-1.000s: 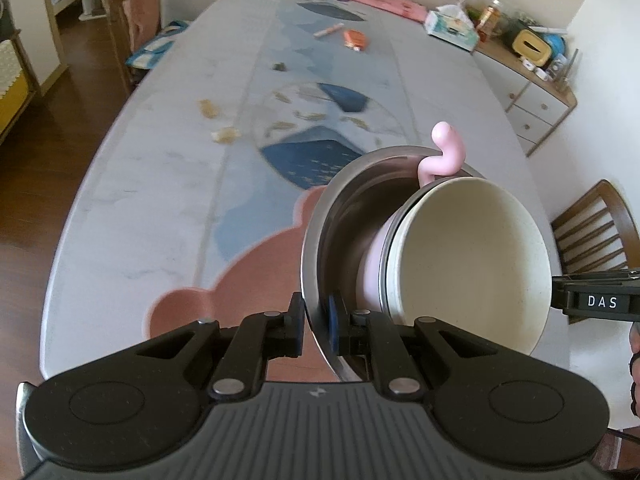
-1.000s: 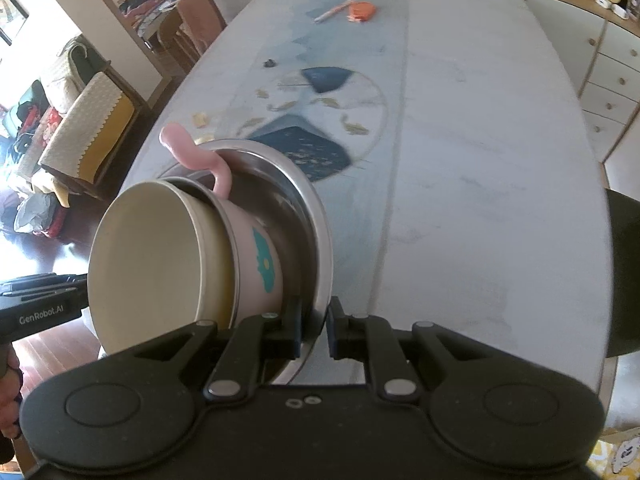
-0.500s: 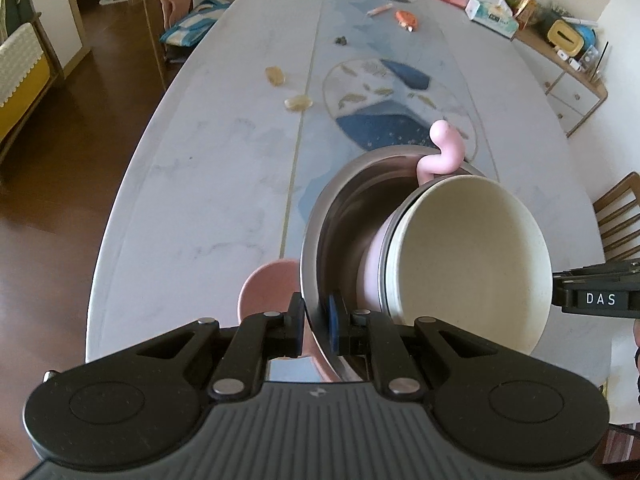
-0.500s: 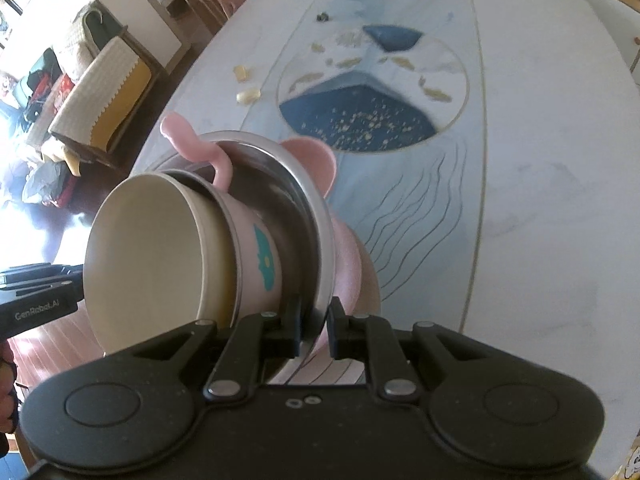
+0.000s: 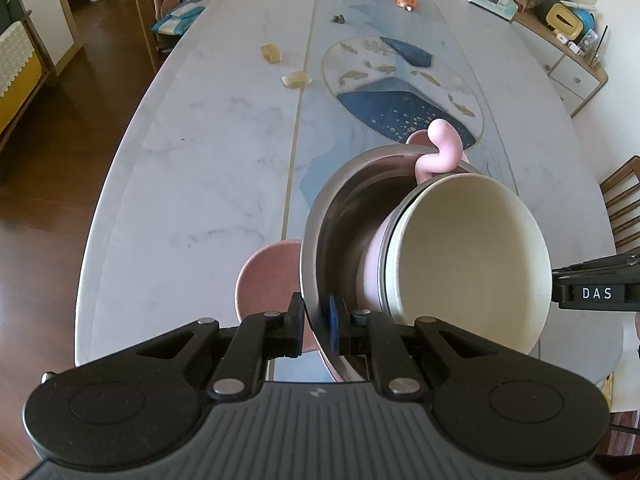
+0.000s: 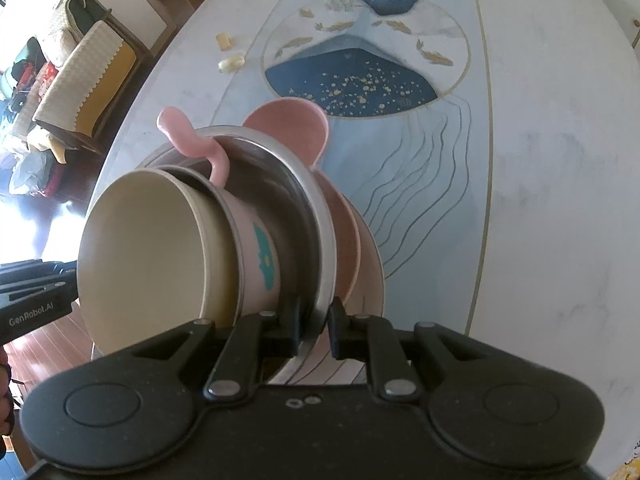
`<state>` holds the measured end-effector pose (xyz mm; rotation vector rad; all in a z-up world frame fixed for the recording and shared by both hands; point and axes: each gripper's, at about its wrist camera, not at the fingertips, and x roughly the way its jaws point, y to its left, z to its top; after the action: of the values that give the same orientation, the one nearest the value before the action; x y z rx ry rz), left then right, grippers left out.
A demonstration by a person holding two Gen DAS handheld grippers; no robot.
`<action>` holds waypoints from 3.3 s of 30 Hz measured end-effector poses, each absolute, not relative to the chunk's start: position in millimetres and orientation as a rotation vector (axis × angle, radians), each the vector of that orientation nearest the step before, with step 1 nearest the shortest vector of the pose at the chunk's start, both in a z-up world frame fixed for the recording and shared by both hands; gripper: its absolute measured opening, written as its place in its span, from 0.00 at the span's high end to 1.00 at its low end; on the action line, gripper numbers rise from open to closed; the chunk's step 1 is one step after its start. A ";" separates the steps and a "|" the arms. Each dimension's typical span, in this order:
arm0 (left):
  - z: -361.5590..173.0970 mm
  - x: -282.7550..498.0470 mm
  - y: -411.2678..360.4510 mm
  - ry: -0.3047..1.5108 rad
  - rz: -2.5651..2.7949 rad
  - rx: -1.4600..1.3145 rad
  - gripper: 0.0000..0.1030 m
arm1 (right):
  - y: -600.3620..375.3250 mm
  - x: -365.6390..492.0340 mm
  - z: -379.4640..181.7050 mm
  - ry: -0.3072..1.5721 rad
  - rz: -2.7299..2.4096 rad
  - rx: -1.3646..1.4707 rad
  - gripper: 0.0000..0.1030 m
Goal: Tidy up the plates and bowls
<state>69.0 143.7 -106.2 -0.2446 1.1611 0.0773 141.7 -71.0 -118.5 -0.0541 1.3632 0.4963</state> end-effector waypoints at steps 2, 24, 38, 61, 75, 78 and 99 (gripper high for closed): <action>-107.3 69.9 142.3 1.157 0.077 -0.239 0.90 | -70.3 142.3 -119.3 1.360 0.496 -0.060 0.86; -99.1 70.6 139.4 1.143 0.080 -0.220 0.88 | -78.3 146.3 -114.1 1.343 0.479 -0.049 0.72; -64.9 48.9 130.7 1.016 0.103 -0.177 0.51 | -94.3 127.4 -81.6 1.249 0.511 -0.049 0.63; -12.1 -34.3 32.5 0.744 0.223 -0.152 0.31 | -157.3 40.2 -6.9 0.809 0.717 -0.073 0.18; -4.4 -73.8 -35.1 0.646 0.218 -0.177 0.01 | -204.2 -8.3 4.3 0.607 0.654 -0.076 0.00; -4.8 -80.5 -45.8 0.650 0.231 -0.172 0.01 | -215.8 -14.5 2.1 0.609 0.632 -0.047 0.00; 9.1 -102.4 -80.8 0.623 0.267 -0.171 0.01 | -254.2 -33.4 2.0 0.591 0.563 0.025 0.00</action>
<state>-102.4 -80.8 9.1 -0.1710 0.6233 0.2668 -33.4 -254.2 2.0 0.0252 0.5914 0.5635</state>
